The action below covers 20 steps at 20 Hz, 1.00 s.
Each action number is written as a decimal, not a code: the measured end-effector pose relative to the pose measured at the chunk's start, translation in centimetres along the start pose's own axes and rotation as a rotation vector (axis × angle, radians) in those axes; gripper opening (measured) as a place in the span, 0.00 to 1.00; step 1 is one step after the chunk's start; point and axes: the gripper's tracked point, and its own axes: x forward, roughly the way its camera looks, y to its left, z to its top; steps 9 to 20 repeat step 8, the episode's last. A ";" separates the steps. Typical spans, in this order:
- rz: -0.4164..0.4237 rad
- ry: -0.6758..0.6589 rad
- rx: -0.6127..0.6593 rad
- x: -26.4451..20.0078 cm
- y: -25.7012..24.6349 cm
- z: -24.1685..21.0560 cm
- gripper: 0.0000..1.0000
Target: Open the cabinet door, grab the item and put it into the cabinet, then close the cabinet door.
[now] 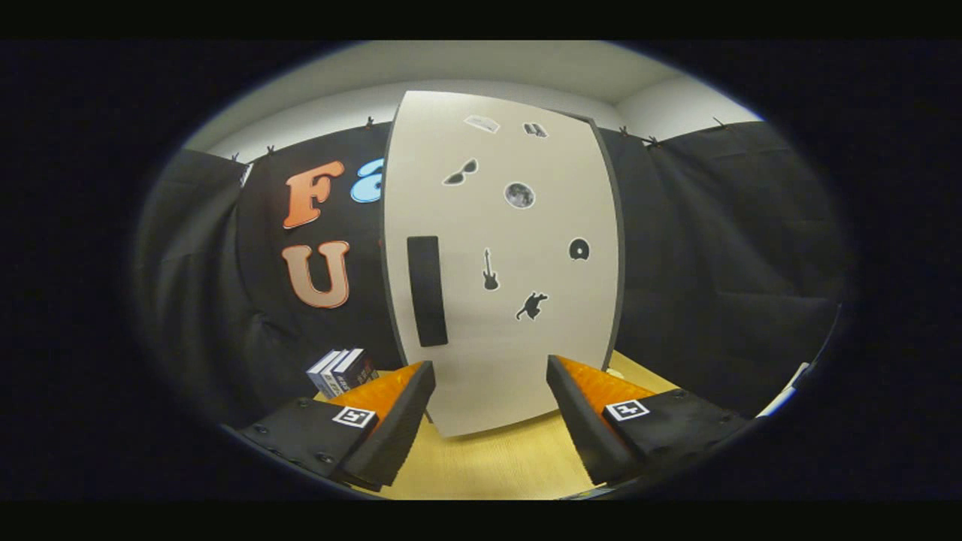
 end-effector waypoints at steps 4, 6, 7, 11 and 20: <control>0.009 -0.044 0.015 -2.4 0.0 1.9 0.96; 0.007 -0.061 0.025 -3.2 -0.4 2.2 0.96; 0.001 -0.064 0.026 -3.4 -0.7 2.2 0.96; -0.002 -0.065 0.028 -3.7 -0.9 2.0 0.96; -0.002 -0.065 0.028 -3.7 -0.9 2.0 0.96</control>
